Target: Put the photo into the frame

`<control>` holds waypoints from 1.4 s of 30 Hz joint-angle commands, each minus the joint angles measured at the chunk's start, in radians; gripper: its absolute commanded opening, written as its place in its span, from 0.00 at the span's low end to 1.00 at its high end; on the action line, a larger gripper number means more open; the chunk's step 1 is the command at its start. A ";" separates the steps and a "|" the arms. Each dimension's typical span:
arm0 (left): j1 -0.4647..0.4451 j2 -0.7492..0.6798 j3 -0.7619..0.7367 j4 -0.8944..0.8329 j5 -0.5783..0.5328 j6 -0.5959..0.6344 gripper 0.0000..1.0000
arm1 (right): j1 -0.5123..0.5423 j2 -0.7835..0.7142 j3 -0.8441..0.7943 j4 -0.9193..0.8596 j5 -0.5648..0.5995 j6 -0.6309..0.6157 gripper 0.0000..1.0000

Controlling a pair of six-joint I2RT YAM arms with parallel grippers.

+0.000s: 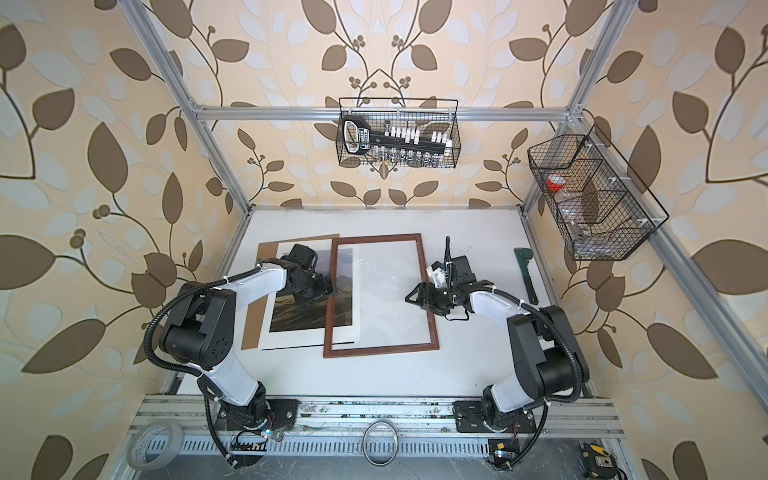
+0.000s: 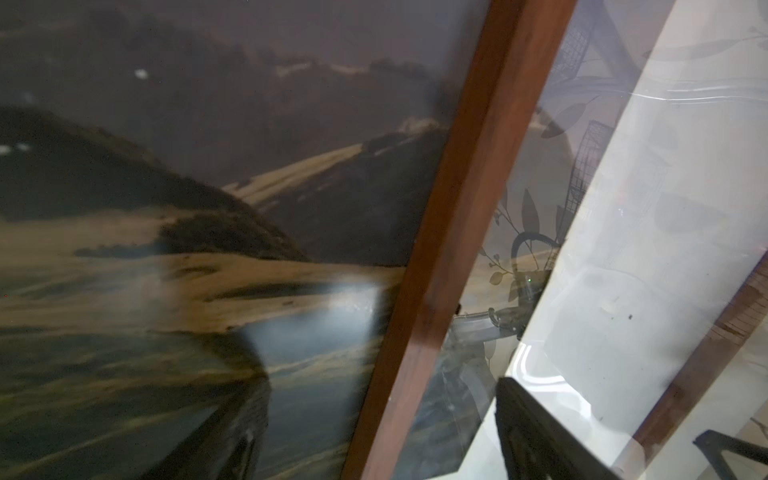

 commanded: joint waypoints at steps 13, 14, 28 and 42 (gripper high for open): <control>-0.026 0.072 0.032 0.012 0.043 0.046 0.70 | 0.017 0.335 0.283 0.075 -0.103 -0.046 0.57; -0.025 0.070 0.034 0.012 0.044 0.047 0.70 | 0.024 0.355 0.299 0.054 -0.092 -0.062 0.52; 0.065 -0.106 0.090 -0.016 0.074 0.062 0.79 | 0.071 0.172 0.167 0.081 -0.032 -0.244 0.00; 0.187 -0.135 -0.040 0.255 0.103 -0.052 0.84 | 0.105 0.068 0.095 0.415 -0.119 -0.147 0.00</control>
